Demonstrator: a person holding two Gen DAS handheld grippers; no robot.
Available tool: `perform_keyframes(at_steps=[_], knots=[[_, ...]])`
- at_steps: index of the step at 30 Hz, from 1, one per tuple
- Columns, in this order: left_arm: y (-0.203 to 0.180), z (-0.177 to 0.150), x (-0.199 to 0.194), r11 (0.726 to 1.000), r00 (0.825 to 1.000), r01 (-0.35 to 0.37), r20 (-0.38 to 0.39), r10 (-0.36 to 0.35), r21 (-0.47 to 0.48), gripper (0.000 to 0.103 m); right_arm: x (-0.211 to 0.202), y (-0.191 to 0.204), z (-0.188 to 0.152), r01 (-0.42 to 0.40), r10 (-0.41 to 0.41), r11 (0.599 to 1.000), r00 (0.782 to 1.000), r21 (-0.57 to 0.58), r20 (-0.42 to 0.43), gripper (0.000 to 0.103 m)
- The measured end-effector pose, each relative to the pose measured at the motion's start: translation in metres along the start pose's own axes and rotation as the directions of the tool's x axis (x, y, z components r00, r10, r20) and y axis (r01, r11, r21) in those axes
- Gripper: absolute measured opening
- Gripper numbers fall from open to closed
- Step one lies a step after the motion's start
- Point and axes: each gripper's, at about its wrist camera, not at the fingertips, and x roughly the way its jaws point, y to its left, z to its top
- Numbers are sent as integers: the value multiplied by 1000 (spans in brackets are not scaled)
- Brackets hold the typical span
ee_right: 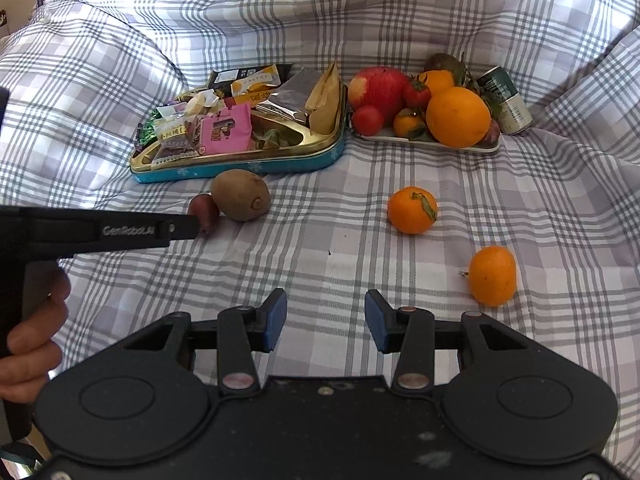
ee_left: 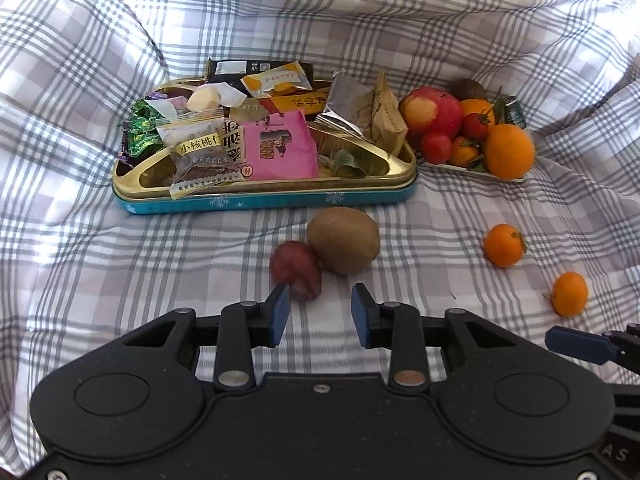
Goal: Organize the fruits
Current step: 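Move both open tools back toward the kiwi and plum on the cloth, then grasp the dark plum with the left tool while the right tool grasps the brown kiwi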
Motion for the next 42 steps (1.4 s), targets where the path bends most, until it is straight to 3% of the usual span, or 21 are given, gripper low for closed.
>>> perform_keyframes(at_steps=[12, 16, 24, 42], knots=[[10, 12, 34, 999, 999, -43, -24, 42, -22, 42, 25, 2, 8, -4, 4, 1000, 1000, -4, -31, 46], [15, 15, 37, 999, 999, -25, -32, 24, -39, 44, 32, 5, 12, -6, 5, 1000, 999, -9, -33, 46], [26, 10, 19, 997, 999, -53, -9, 53, -48, 29, 46, 16, 22, -16, 15, 999, 999, -28, -30, 47], [71, 11, 13, 985, 995, -95, 0, 96, -141, 36, 71, 45, 48, -71, 72, 997, 997, -33, 10, 51]])
